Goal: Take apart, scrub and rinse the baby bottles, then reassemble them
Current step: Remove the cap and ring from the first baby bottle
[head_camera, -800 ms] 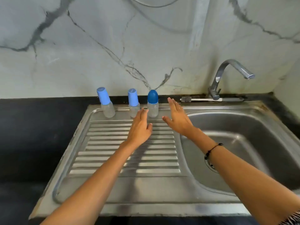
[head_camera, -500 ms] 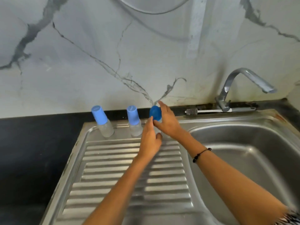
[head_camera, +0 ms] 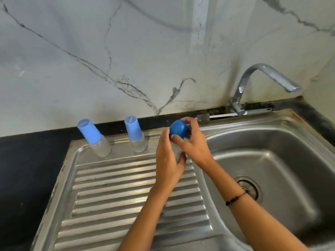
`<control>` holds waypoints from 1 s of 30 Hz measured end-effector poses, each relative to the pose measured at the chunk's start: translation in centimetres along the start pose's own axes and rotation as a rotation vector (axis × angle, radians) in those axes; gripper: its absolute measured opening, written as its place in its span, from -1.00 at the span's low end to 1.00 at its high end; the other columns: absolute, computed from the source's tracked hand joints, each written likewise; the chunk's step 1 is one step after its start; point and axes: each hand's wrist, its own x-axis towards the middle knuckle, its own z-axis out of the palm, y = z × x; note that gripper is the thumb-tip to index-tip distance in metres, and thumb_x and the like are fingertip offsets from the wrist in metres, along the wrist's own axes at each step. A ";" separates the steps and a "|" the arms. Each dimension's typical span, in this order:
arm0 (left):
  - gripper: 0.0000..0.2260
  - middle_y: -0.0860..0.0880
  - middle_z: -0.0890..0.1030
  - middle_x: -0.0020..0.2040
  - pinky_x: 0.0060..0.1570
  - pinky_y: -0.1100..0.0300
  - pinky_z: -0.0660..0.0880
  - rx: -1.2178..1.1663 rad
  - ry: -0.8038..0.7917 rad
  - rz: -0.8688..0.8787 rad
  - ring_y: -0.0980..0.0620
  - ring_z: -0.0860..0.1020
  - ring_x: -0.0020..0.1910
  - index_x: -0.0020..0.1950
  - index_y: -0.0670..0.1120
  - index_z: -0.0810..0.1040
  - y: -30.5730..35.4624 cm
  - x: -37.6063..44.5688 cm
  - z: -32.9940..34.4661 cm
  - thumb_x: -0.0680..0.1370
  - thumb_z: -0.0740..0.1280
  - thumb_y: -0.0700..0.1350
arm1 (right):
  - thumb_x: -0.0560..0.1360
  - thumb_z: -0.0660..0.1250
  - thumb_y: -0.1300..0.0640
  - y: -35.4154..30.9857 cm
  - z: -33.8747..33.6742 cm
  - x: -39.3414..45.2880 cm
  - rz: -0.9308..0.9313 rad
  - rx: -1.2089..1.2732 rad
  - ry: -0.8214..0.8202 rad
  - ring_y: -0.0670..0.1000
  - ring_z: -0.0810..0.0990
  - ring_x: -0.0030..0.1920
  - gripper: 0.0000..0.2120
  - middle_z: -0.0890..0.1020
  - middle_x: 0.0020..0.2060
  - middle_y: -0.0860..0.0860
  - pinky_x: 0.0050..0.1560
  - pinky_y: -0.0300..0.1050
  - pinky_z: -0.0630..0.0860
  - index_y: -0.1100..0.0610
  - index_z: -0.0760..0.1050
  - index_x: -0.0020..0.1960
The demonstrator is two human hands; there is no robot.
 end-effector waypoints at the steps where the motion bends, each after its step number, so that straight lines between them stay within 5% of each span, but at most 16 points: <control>1: -0.26 -0.19 0.36 0.39 0.35 0.22 0.25 0.046 0.031 0.065 0.01 0.34 0.36 0.48 -0.13 0.11 0.1 -0.6 0.0 0.42 0.46 -0.23 | 0.38 0.46 0.10 -0.5 -0.4 -1.4 0.001 0.040 0.015 -0.08 0.58 -0.05 -0.54 0.56 -0.02 -0.04 0.03 -0.15 0.54 -0.01 0.32 0.17; 6: -0.43 -0.18 0.57 0.08 0.01 0.00 0.52 0.243 0.161 0.177 -0.14 0.57 0.03 0.30 -0.16 0.29 2.0 -3.6 -0.5 0.39 0.45 -0.08 | 0.31 0.45 0.07 -2.2 -1.6 -7.7 0.003 0.144 0.102 -0.15 0.57 -0.12 -0.61 0.58 -0.10 -0.03 -0.10 -0.33 0.50 -0.05 0.33 0.03; 9: -0.58 -0.15 0.62 -0.09 -0.20 0.05 0.52 0.287 0.122 0.211 -0.14 0.61 -0.17 0.16 -0.17 0.39 3.9 -4.5 -0.7 0.41 0.33 0.03 | 0.30 0.42 0.04 -2.4 -3.1 -9.9 0.028 0.145 0.151 -0.07 0.59 -0.11 -0.64 0.59 -0.11 -0.04 -0.06 -0.14 0.56 -0.06 0.35 0.01; 12: -0.54 -0.15 0.63 -0.13 -0.32 0.10 0.46 0.277 -0.022 0.155 -0.18 0.60 -0.22 0.13 -0.20 0.49 6.2 -4.9 -0.6 0.35 0.48 0.02 | 0.32 0.40 0.05 -2.3 -5.4 -10.9 0.035 0.147 0.174 0.00 0.60 -0.14 -0.68 0.61 -0.13 -0.01 -0.08 -0.05 0.58 -0.05 0.37 0.01; 17: -0.54 -0.01 0.61 -0.09 -0.18 0.14 0.46 0.003 -0.288 -0.102 -0.04 0.58 -0.10 0.19 -0.07 0.51 9.7 -4.3 -0.1 0.36 0.48 0.05 | 0.34 0.38 0.11 -1.4 -9.2 -11.4 0.043 0.276 0.092 -0.06 0.57 -0.19 -0.73 0.62 -0.19 0.00 -0.14 -0.13 0.52 0.03 0.42 0.01; 20: -0.54 0.06 0.60 -0.11 -0.22 0.34 0.45 -0.179 -0.427 -0.190 0.10 0.56 -0.15 0.15 0.02 0.54 10.8 -4.0 1.3 0.29 0.51 0.06 | 0.34 0.35 0.19 0.0 -11.9 -11.7 0.034 0.433 0.023 -0.10 0.57 -0.18 -0.73 0.63 -0.21 -0.07 -0.14 -0.24 0.50 0.09 0.43 0.03; 25: -0.54 0.07 0.63 -0.22 -0.12 0.24 0.48 -0.642 -0.683 -0.359 0.12 0.58 -0.20 0.01 0.02 0.58 14.0 -4.1 5.7 0.14 0.48 0.05 | 0.35 0.33 0.24 2.9 -18.1 -11.8 0.010 0.636 -0.070 -0.08 0.59 -0.18 -0.70 0.64 -0.20 -0.09 -0.18 -0.21 0.53 0.12 0.44 0.08; 28: -0.53 0.03 0.64 -0.17 -0.02 0.14 0.52 -0.704 -0.665 -0.399 0.09 0.60 -0.17 0.07 0.02 0.55 16.0 -4.4 9.7 0.18 0.50 0.00 | 0.27 0.48 0.13 5.2 -22.0 -11.4 0.073 0.811 -0.123 0.01 0.58 -0.10 -0.52 0.62 -0.07 0.05 -0.13 -0.13 0.53 0.19 0.44 0.14; 30: -0.42 0.02 0.62 0.03 0.17 0.04 0.49 -0.421 -0.519 -0.410 0.05 0.59 0.02 0.22 0.05 0.49 17.4 -4.5 13.1 0.23 0.51 0.05 | 0.28 0.43 0.13 6.4 -24.0 -10.9 0.218 0.861 -0.113 0.07 0.55 -0.03 -0.53 0.57 0.02 0.16 -0.03 -0.08 0.49 0.19 0.44 0.16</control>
